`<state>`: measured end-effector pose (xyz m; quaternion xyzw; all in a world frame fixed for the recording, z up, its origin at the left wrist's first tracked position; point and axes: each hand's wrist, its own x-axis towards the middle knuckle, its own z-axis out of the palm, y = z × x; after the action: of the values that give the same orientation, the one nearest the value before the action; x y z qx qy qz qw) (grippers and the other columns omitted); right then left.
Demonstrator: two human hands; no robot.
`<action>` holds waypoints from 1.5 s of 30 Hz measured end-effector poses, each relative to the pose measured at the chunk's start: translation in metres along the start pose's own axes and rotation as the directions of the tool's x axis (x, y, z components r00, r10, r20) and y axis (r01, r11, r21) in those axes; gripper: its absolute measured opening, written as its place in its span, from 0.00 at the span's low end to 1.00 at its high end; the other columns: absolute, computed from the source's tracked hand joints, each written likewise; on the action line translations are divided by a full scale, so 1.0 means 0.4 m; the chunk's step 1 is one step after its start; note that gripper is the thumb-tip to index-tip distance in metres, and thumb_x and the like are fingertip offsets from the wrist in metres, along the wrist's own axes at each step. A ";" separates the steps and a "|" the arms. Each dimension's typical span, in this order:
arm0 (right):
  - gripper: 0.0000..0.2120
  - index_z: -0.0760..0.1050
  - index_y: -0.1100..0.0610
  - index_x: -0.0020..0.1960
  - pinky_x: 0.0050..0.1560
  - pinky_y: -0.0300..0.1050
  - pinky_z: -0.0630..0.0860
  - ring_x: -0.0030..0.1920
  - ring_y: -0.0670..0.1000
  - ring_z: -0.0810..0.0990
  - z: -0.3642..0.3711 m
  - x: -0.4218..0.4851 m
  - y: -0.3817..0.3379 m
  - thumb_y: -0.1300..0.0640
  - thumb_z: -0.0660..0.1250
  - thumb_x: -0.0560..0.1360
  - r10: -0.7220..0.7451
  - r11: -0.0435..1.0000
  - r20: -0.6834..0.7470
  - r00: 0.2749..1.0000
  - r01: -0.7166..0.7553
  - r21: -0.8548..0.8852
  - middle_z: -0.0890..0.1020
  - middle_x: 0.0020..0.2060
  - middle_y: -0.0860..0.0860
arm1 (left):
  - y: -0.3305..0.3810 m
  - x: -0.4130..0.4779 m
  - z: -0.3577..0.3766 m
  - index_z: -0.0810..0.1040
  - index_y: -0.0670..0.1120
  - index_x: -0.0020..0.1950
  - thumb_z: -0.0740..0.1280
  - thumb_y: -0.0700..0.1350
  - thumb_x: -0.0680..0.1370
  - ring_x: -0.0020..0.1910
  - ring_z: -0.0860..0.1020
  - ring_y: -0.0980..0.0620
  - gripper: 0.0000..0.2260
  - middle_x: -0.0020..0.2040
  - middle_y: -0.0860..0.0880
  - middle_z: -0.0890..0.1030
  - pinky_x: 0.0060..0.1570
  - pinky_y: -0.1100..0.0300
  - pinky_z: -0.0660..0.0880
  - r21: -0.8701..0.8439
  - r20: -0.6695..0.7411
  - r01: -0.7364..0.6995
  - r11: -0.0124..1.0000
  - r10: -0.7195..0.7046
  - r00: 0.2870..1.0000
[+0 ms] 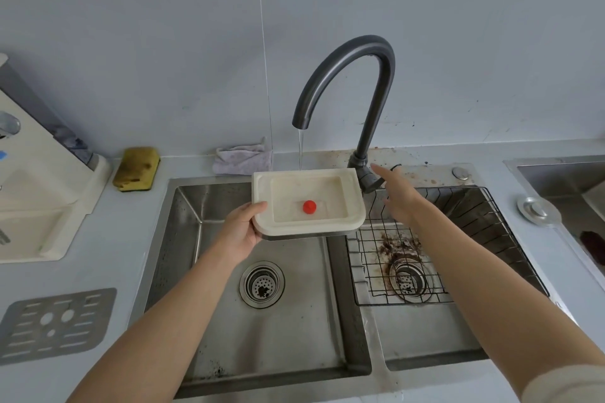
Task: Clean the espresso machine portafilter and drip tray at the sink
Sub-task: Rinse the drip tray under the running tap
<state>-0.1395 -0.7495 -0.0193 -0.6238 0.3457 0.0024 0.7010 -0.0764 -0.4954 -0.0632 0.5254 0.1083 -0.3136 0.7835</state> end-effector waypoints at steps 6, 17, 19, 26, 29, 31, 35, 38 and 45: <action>0.43 0.37 0.56 0.75 0.74 0.59 0.49 0.76 0.56 0.46 0.011 0.028 -0.004 0.47 0.63 0.75 0.002 1.000 -0.032 0.999 -0.002 0.016 0.46 0.76 0.55 | 0.001 0.004 -0.001 0.75 0.42 0.49 0.60 0.37 0.77 0.45 0.78 0.49 0.06 0.47 0.44 0.79 0.39 0.60 0.77 0.012 0.001 0.004 1.000 -0.004 1.000; 0.45 0.37 0.58 0.75 0.68 0.52 0.59 0.69 0.56 0.62 0.025 0.053 -0.042 0.48 0.65 0.74 0.023 1.000 -0.046 0.999 -0.022 0.017 0.55 0.74 0.58 | 0.006 -0.001 0.002 0.76 0.43 0.47 0.60 0.37 0.77 0.43 0.78 0.50 0.06 0.35 0.50 0.84 0.35 0.63 0.79 -0.024 -0.026 -0.008 1.000 0.007 1.000; 0.46 0.34 0.57 0.75 0.69 0.53 0.59 0.69 0.56 0.62 0.027 0.049 -0.049 0.48 0.66 0.74 0.029 1.000 -0.029 0.999 -0.029 0.006 0.54 0.74 0.58 | 0.005 -0.003 0.005 0.76 0.43 0.47 0.60 0.37 0.77 0.43 0.78 0.50 0.06 0.38 0.48 0.84 0.34 0.64 0.79 -0.027 -0.023 -0.012 1.000 0.011 1.000; 0.48 0.29 0.53 0.74 0.73 0.63 0.50 0.75 0.57 0.49 0.005 0.008 -0.023 0.49 0.66 0.74 -0.031 0.997 0.041 0.999 0.033 -0.063 0.48 0.76 0.57 | 0.009 -0.021 0.003 0.76 0.43 0.47 0.60 0.37 0.77 0.43 0.78 0.50 0.06 0.41 0.47 0.82 0.35 0.62 0.78 -0.022 -0.029 -0.019 1.000 0.018 0.999; 0.48 0.29 0.53 0.74 0.74 0.60 0.49 0.75 0.55 0.50 0.010 -0.029 0.028 0.51 0.66 0.74 -0.092 0.983 0.171 0.981 0.117 -0.143 0.48 0.76 0.53 | 0.013 -0.031 -0.009 0.76 0.43 0.48 0.60 0.37 0.77 0.43 0.78 0.50 0.06 0.41 0.47 0.82 0.35 0.62 0.78 -0.033 -0.039 -0.019 0.999 0.018 0.999; 0.50 0.31 0.53 0.74 0.75 0.57 0.49 0.76 0.52 0.50 0.018 -0.055 0.072 0.48 0.67 0.70 -0.074 0.974 0.270 0.960 0.128 -0.189 0.47 0.76 0.51 | 0.017 -0.040 -0.017 0.75 0.43 0.48 0.60 0.37 0.77 0.43 0.78 0.50 0.06 0.43 0.46 0.81 0.36 0.61 0.78 -0.028 -0.047 -0.016 0.999 0.015 0.999; 0.59 0.39 0.50 0.76 0.74 0.55 0.57 0.74 0.50 0.59 0.046 -0.091 0.120 0.43 0.76 0.61 -0.073 0.950 0.401 0.913 0.186 -0.250 0.56 0.75 0.49 | 0.022 -0.057 -0.035 0.76 0.43 0.47 0.60 0.37 0.77 0.42 0.78 0.50 0.05 0.40 0.47 0.82 0.31 0.64 0.78 -0.044 -0.068 -0.021 0.999 0.018 0.998; 0.50 0.49 0.50 0.74 0.61 0.40 0.73 0.64 0.40 0.71 0.072 -0.101 0.146 0.57 0.76 0.62 -0.173 0.925 0.487 0.856 0.311 -0.217 0.68 0.67 0.48 | 0.022 -0.074 -0.052 0.76 0.43 0.47 0.60 0.38 0.78 0.43 0.78 0.51 0.05 0.44 0.46 0.80 0.34 0.63 0.78 -0.025 -0.074 -0.013 1.000 0.011 0.997; 0.50 0.56 0.51 0.72 0.64 0.43 0.72 0.66 0.48 0.71 0.127 -0.120 0.220 0.54 0.78 0.55 -0.237 0.891 0.465 0.853 0.382 -0.246 0.71 0.65 0.51 | 0.017 -0.113 -0.119 0.74 0.42 0.56 0.61 0.40 0.78 0.48 0.78 0.50 0.08 0.50 0.46 0.80 0.43 0.59 0.77 0.033 -0.084 0.017 0.999 -0.014 0.996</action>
<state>-0.1899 -0.6649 -0.0734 -0.7642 0.0739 0.0804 0.6357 -0.0999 -0.4343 -0.0558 0.5504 0.1395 -0.2993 0.7668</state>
